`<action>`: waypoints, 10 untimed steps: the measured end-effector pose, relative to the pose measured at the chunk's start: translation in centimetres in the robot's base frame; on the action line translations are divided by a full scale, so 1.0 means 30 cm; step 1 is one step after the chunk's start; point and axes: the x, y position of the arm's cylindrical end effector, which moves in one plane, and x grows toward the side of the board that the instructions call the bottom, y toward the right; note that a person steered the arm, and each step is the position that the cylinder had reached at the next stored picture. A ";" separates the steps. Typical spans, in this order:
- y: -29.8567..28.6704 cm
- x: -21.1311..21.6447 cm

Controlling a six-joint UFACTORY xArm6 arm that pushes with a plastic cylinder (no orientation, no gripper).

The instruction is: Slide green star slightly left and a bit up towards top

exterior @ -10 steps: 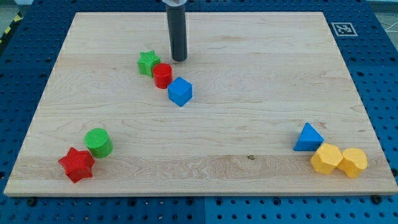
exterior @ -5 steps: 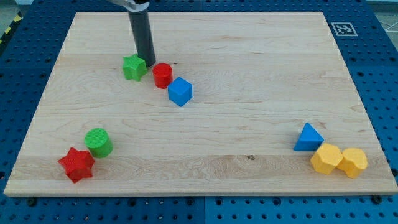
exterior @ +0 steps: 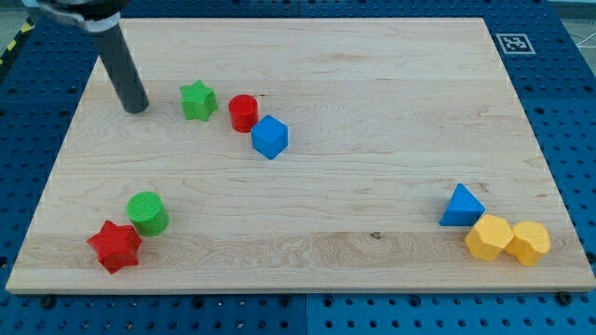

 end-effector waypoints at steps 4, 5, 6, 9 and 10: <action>0.046 0.160; 0.047 0.169; 0.101 0.182; 0.279 0.089; 0.261 0.054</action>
